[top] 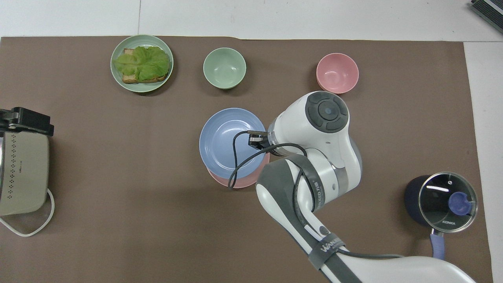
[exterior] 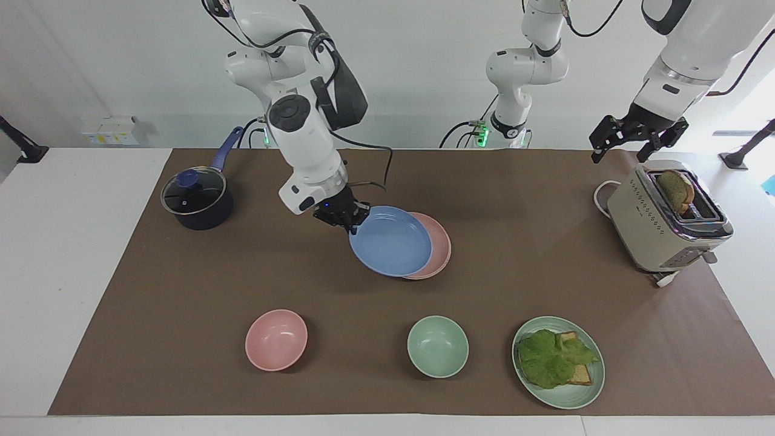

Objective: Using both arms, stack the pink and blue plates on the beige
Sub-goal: 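Lower the blue plate onto the pink plate and open the right gripper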

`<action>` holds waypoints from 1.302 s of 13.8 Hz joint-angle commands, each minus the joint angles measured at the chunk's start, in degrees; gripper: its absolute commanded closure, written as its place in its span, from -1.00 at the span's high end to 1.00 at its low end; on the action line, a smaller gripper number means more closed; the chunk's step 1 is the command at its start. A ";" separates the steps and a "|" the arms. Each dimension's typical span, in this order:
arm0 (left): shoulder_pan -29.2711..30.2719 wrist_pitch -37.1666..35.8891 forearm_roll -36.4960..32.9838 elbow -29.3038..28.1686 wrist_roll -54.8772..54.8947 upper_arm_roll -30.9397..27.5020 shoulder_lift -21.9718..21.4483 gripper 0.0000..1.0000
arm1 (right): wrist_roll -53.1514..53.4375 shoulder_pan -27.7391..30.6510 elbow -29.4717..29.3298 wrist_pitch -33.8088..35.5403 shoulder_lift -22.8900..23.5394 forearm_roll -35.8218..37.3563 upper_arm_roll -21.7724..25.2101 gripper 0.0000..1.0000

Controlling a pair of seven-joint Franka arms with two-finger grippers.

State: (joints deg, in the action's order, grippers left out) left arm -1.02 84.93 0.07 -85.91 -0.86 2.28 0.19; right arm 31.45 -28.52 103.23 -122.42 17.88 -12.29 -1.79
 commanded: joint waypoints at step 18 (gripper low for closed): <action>-0.03 -0.56 -0.42 -0.48 0.51 -0.08 -0.63 1.00 | -3.67 2.23 0.32 -5.90 0.40 0.42 0.56 1.00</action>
State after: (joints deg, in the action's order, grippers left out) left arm -1.02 84.93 0.07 -85.91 -0.86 2.28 0.19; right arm 30.15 -27.83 105.87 -128.01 18.06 -12.14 -1.14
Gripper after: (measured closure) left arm 0.000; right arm 0.357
